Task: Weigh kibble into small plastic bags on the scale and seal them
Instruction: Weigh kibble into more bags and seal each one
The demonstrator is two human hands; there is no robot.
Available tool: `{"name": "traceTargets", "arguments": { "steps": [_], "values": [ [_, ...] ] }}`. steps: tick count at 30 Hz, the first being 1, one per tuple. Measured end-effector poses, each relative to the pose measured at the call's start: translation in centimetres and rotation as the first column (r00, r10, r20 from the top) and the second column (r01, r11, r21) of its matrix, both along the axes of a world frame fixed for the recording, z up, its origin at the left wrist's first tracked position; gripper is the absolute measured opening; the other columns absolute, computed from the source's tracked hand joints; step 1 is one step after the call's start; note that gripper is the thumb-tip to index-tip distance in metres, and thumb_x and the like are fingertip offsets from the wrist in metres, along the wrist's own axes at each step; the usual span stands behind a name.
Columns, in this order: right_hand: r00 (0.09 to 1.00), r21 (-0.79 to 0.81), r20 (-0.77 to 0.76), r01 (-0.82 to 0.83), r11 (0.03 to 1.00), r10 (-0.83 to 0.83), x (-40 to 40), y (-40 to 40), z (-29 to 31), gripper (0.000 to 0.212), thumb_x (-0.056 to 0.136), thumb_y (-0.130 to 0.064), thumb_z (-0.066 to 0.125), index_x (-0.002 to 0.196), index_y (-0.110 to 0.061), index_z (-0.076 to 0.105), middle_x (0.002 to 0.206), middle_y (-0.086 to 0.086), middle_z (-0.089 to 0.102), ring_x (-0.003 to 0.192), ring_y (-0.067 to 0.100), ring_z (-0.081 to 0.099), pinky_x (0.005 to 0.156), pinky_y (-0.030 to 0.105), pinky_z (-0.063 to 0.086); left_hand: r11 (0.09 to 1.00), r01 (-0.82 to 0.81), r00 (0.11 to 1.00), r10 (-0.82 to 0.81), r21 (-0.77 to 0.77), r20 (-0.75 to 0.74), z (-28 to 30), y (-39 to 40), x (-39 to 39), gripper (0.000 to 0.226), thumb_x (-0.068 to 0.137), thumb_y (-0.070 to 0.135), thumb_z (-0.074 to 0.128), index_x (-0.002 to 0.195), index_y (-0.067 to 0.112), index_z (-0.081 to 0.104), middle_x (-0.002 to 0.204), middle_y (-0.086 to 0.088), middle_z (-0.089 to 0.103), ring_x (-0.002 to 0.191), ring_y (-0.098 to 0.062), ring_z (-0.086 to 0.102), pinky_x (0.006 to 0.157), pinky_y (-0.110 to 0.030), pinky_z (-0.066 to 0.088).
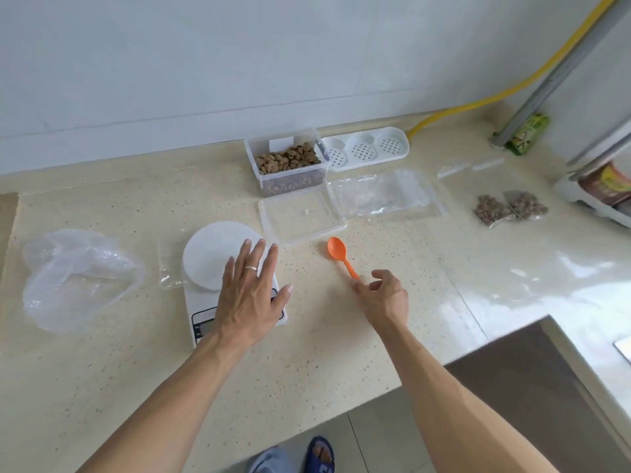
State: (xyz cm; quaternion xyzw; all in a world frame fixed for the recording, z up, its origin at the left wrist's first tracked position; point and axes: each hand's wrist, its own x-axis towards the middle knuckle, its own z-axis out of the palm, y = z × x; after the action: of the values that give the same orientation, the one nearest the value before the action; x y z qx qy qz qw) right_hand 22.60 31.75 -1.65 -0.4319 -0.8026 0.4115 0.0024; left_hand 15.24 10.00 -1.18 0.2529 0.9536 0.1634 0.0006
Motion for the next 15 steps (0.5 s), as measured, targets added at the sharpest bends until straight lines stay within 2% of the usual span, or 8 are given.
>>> {"name": "traceTargets", "arguments": {
  "steps": [4, 6, 8, 10, 12, 14, 15],
  "values": [
    [1.000, 0.032, 0.023, -0.017, 0.999, 0.017, -1.2, -0.2, -1.3, 0.049, 0.082, -0.062, 0.063, 0.113, -0.024, 0.069, 0.103, 0.001, 0.059, 0.099, 0.022, 0.059, 0.086, 0.042, 0.053, 0.999, 0.028, 1.000, -0.028, -0.027, 0.004, 0.0, 0.2, -1.7, 0.069, 0.093, 0.044, 0.055, 0.149, 0.010, 0.032, 0.155, -0.015, 0.031, 0.146, -0.033, 0.020, 0.113, -0.054, 0.025],
    [0.999, 0.086, 0.042, -0.025, 0.996, 0.022, -1.5, -0.6, -1.5, 0.035, 0.084, -0.059, 0.063, 0.095, -0.027, 0.073, 0.099, -0.001, 0.057, 0.093, 0.019, 0.055, 0.085, 0.042, 0.051, 0.999, 0.031, 0.999, -0.031, -0.038, 0.015, 0.0, -0.3, -2.8, 0.070, 0.093, 0.044, 0.054, 0.150, 0.011, 0.029, 0.156, -0.014, 0.027, 0.147, -0.032, 0.016, 0.115, -0.053, 0.021],
    [1.000, 0.093, 0.017, -0.022, 0.995, 0.021, -1.8, -1.0, -1.3, 0.021, 0.087, -0.044, 0.066, 0.082, -0.025, 0.071, 0.083, -0.005, 0.060, 0.083, 0.019, 0.056, 0.080, 0.042, 0.051, 0.999, 0.025, 0.999, -0.024, -0.037, 0.032, 0.2, -0.9, -3.9, 0.070, 0.094, 0.045, 0.050, 0.151, 0.011, 0.027, 0.158, -0.013, 0.024, 0.148, -0.031, 0.012, 0.117, -0.051, 0.017],
    [0.996, -0.022, -0.089, -0.015, 1.000, 0.013, -2.5, -1.5, -0.8, 0.016, 0.091, -0.031, 0.066, 0.082, -0.018, 0.065, 0.071, -0.006, 0.061, 0.071, 0.019, 0.058, 0.066, 0.034, 0.050, 0.999, 0.014, 0.999, -0.012, -0.040, 0.047, 0.4, -1.6, -5.0, 0.070, 0.095, 0.045, 0.047, 0.152, 0.012, 0.024, 0.159, -0.012, 0.020, 0.149, -0.029, 0.008, 0.118, -0.049, 0.013],
    [0.979, -0.124, -0.200, -0.055, 0.991, 0.029, -3.7, -2.2, 0.2, 0.012, 0.097, -0.023, 0.058, 0.089, -0.013, 0.059, 0.077, 0.000, 0.065, 0.065, 0.020, 0.063, 0.054, 0.023, 0.047, 0.999, -0.008, 0.999, 0.010, -0.033, 0.048, 0.6, -2.2, -6.2, 0.069, 0.096, 0.045, 0.046, 0.152, 0.013, 0.023, 0.160, -0.012, 0.019, 0.149, -0.028, 0.006, 0.119, -0.048, 0.011],
    [0.956, -0.146, -0.272, -0.149, 0.978, 0.105, -5.6, -3.3, 1.6, 0.009, 0.100, -0.020, 0.053, 0.095, -0.013, 0.054, 0.087, 0.003, 0.065, 0.063, 0.017, 0.063, 0.051, 0.020, 0.048, 0.999, -0.038, 0.998, 0.039, -0.022, 0.052, 0.9, -2.7, -7.4, 0.068, 0.096, 0.044, 0.048, 0.152, 0.013, 0.024, 0.159, -0.011, 0.021, 0.149, -0.028, 0.008, 0.119, -0.048, 0.013],
    [0.947, -0.138, -0.282, -0.200, 0.970, 0.155, -6.8, -3.8, 2.2, 0.007, 0.100, -0.022, 0.053, 0.098, -0.015, 0.053, 0.090, 0.001, 0.063, 0.067, 0.015, 0.062, 0.056, 0.023, 0.051, 0.999, -0.049, 0.997, 0.049, -0.013, 0.056, 0.9, -2.9, -7.9, 0.068, 0.096, 0.044, 0.049, 0.151, 0.012, 0.025, 0.159, -0.012, 0.022, 0.149, -0.029, 0.009, 0.119, -0.049, 0.014]
  ]
}}
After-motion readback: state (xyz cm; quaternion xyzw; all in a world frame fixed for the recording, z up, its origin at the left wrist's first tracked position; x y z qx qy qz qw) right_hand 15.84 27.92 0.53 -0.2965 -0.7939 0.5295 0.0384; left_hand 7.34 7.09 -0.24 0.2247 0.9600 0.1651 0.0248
